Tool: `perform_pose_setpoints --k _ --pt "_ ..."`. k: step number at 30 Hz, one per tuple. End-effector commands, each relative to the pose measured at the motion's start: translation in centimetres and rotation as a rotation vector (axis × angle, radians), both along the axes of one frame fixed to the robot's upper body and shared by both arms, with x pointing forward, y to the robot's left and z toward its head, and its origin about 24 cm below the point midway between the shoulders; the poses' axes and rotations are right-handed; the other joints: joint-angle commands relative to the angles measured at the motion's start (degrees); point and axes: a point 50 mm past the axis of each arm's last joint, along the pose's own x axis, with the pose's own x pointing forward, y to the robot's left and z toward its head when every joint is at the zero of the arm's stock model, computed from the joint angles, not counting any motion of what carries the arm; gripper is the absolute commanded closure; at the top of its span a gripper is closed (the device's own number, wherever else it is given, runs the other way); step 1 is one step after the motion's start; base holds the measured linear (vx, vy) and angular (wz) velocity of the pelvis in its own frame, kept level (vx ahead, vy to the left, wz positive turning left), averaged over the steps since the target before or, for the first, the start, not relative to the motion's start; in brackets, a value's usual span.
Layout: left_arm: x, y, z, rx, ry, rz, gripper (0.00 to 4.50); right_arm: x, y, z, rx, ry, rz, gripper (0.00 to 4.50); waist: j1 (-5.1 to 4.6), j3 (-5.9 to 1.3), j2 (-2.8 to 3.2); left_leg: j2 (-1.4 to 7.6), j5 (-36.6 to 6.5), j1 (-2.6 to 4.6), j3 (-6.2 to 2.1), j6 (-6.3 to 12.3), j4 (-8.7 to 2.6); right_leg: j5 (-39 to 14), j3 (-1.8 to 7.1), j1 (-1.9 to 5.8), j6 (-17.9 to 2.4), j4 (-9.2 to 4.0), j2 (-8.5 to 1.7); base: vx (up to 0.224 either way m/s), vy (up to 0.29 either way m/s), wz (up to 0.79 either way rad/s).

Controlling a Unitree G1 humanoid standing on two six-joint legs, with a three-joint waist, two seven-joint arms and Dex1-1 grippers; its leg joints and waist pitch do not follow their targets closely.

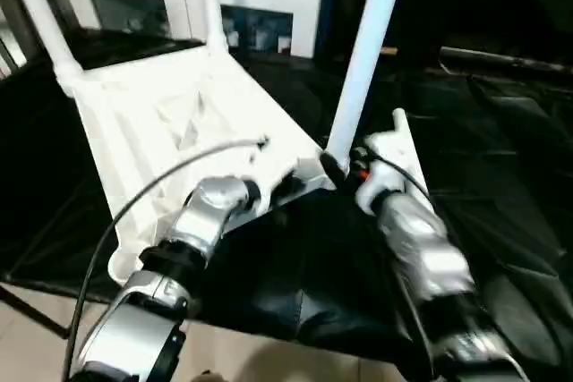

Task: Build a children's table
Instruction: Rotate leg to tighten, then rotate table base

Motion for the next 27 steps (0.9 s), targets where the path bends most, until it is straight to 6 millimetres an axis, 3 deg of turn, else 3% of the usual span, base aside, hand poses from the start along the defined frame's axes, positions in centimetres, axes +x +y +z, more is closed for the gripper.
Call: perform_pose_setpoints --k 1,2,4,5,8,9,10,11,12,14,15,16,18,19,20,21,24,27 --pt "0.8 2.5 3.0 -0.006 -0.078 0.118 3.59 -0.4 -0.2 0.1 -0.061 0.026 0.025 0.56 0.01 -4.19 0.15 0.75 -6.8 -0.18 -0.03 1.80 -3.66 -4.3 3.12 3.79 -10.3 -3.79 -3.60 0.000 0.000 0.00" --pt "0.9 2.8 3.3 -0.006 -0.083 0.134 3.49 -0.5 -0.2 0.1 -0.062 0.030 0.028 0.87 -0.21 -4.34 0.08 0.97 -5.6 -0.27 -0.15 1.77 -3.58 -2.2 3.15 4.05 -10.7 -3.31 -3.74 0.000 0.000 0.00" --pt "0.6 5.3 4.8 0.018 -0.106 0.207 3.38 -0.7 0.1 -0.2 -0.058 0.053 0.039 0.95 -0.65 -4.19 0.12 0.76 -5.2 -0.48 -0.09 2.09 -3.58 -2.5 3.05 3.97 -10.6 -3.48 -3.70 0.000 0.000 0.00" --pt "0.3 6.7 5.6 0.033 -0.113 0.242 3.26 -0.8 0.4 -0.5 -0.057 0.075 0.048 1.00 -0.77 -4.26 0.31 0.84 -5.3 -0.07 0.02 1.81 -3.45 -2.5 3.17 3.81 -11.1 -3.32 -3.72 0.000 0.000 0.00" --pt "-1.7 11.6 7.3 0.150 -0.113 0.323 2.99 -0.9 1.5 -1.9 -0.091 0.136 0.091 1.38 -1.54 -4.10 0.28 0.90 -4.9 -0.21 0.01 1.49 -3.65 -3.1 3.13 3.71 -11.6 -3.09 -3.66 0.000 0.000 0.00" --pt "-2.3 12.5 7.6 0.182 -0.109 0.333 2.92 -0.9 1.7 -2.2 -0.091 0.146 0.099 1.42 -1.70 -3.93 0.41 0.78 -5.0 -0.11 0.13 1.57 -3.68 -3.7 3.15 3.49 -11.5 -3.37 -3.43 0.000 0.000 0.00" --pt "-3.8 15.4 8.2 0.294 -0.083 0.388 2.81 -0.7 2.3 -2.8 -0.121 0.163 0.102 1.48 -1.81 -4.14 0.86 0.98 -4.7 0.51 0.22 1.19 -3.49 -2.1 3.29 3.14 -12.4 -2.99 -3.45 0.000 0.000 0.00" --pt "-4.4 16.3 8.3 0.340 -0.074 0.409 2.81 -0.7 2.5 -3.0 -0.122 0.170 0.110 1.48 -2.17 -3.93 0.75 0.80 -4.3 0.02 0.17 1.20 -3.63 -1.7 3.26 3.33 -12.5 -2.92 -3.10 0.000 0.000 0.00" --pt "-4.5 16.5 8.3 0.352 -0.072 0.414 2.70 -0.7 2.5 -3.0 -0.122 0.172 0.111 1.60 -1.65 -3.82 0.39 0.86 -4.9 0.59 0.32 1.37 -3.61 -2.4 3.25 2.99 -12.5 -3.10 -3.21 0.000 0.000 0.00" --pt "-5.9 19.3 8.8 0.472 -0.049 0.520 2.55 -0.6 3.1 -3.2 -0.119 0.188 0.125 1.85 -1.47 -3.72 0.64 1.02 -5.7 0.58 0.25 0.90 -3.77 -2.6 3.26 2.93 -12.4 -3.00 -3.23 0.000 0.000 0.00" --pt "-6.7 21.2 9.3 0.541 -0.043 0.611 2.48 -0.4 3.4 -3.3 -0.126 0.196 0.135 1.89 -1.57 -3.54 0.34 0.96 -7.1 0.50 0.14 0.40 -4.03 -4.7 3.17 2.98 -11.6 -3.08 -3.23 0.000 0.000 0.00" --pt "-7.4 22.8 9.7 0.592 -0.037 0.693 2.48 -0.2 3.6 -3.3 -0.131 0.201 0.140 1.89 -1.80 -3.35 -0.32 0.98 -9.0 0.59 0.13 -0.08 -4.20 -7.0 3.21 2.87 -10.9 -3.50 -3.20 0.000 0.000 0.00" --pt "-8.0 23.8 9.8 0.614 -0.025 0.743 2.28 0.0 3.8 -3.3 -0.129 0.201 0.142 2.10 -1.58 -3.10 0.46 0.99 -11.8 0.85 -0.06 -1.22 -4.38 -10.0 3.36 2.61 -10.5 -3.80 -3.42 0.000 0.000 0.00" --pt "-8.8 24.7 9.5 0.633 0.013 0.794 2.15 0.3 4.0 -3.2 -0.133 0.201 0.143 2.28 -1.60 -3.24 0.29 1.10 -12.4 1.00 -0.04 -1.62 -4.28 -9.8 3.38 2.54 -10.7 -3.72 -3.52 0.000 0.000 0.00" --pt "-9.6 25.3 8.7 0.661 0.066 0.809 2.12 0.7 4.3 -3.2 -0.139 0.194 0.144 2.30 -1.84 -2.94 -0.29 1.04 -14.2 0.81 -0.07 -1.86 -4.51 -11.7 3.36 2.44 -10.8 -3.84 -3.48 0.000 0.000 0.00" --pt "-10.1 25.6 8.1 0.681 0.101 0.814 2.12 0.9 4.5 -3.1 -0.144 0.189 0.146 2.30 -1.78 -2.84 -0.21 0.94 -16.1 0.85 -0.22 -1.99 -4.57 -15.3 3.40 2.42 -10.1 -4.19 -3.56 0.000 0.000 0.00" --pt "-11.2 25.9 6.2 0.730 0.174 0.822 1.80 1.5 4.5 -3.0 -0.139 0.187 0.112 2.66 -1.69 -2.94 -0.25 0.99 -16.1 1.05 -0.22 -1.87 -4.41 -15.3 3.58 2.05 -10.1 -4.28 -3.61 0.000 0.000 0.00" --pt "-11.6 24.1 4.3 0.650 0.238 0.745 1.68 2.0 4.7 -2.7 -0.133 0.178 0.108 2.74 -1.59 -3.04 -0.27 1.11 -15.8 1.11 -0.21 -1.81 -4.38 -14.1 3.58 2.04 -10.5 -4.16 -3.63 0.000 0.000 0.00"
